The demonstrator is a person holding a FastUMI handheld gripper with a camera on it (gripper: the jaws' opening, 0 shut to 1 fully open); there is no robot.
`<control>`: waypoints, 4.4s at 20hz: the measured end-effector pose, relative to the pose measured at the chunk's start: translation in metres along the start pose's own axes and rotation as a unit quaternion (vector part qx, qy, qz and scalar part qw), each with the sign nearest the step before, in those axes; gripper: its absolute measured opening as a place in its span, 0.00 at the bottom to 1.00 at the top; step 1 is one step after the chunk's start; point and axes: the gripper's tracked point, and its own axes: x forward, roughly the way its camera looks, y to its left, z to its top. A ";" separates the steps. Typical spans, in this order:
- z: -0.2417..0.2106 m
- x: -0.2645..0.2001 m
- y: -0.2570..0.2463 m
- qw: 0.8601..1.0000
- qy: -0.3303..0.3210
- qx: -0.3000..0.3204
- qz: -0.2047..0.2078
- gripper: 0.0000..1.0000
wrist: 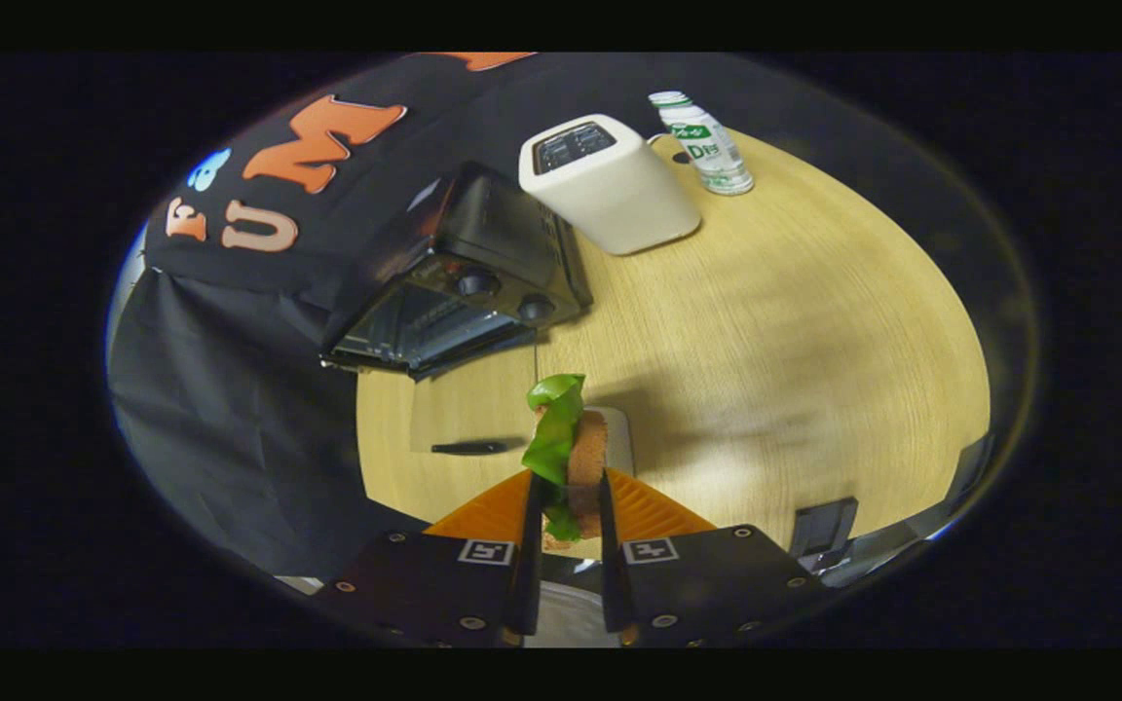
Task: Open the toaster oven, put the food inside, and close the toaster oven door.
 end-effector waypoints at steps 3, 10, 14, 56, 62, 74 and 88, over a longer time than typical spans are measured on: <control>0.014 -0.014 0.013 0.998 -0.044 0.028 0.024 0.26; 0.038 0.001 0.064 0.981 -0.128 0.106 0.097 0.25; 0.013 0.046 0.051 0.985 -0.118 0.118 0.054 0.09; 0.096 0.220 0.177 0.901 -0.247 0.325 0.144 0.59; 0.035 0.200 0.165 0.941 -0.201 0.258 0.087 0.94; -0.070 0.142 0.153 0.982 -0.180 0.001 -0.065 0.98; -0.118 0.209 0.106 0.957 -0.112 -0.188 -0.192 0.99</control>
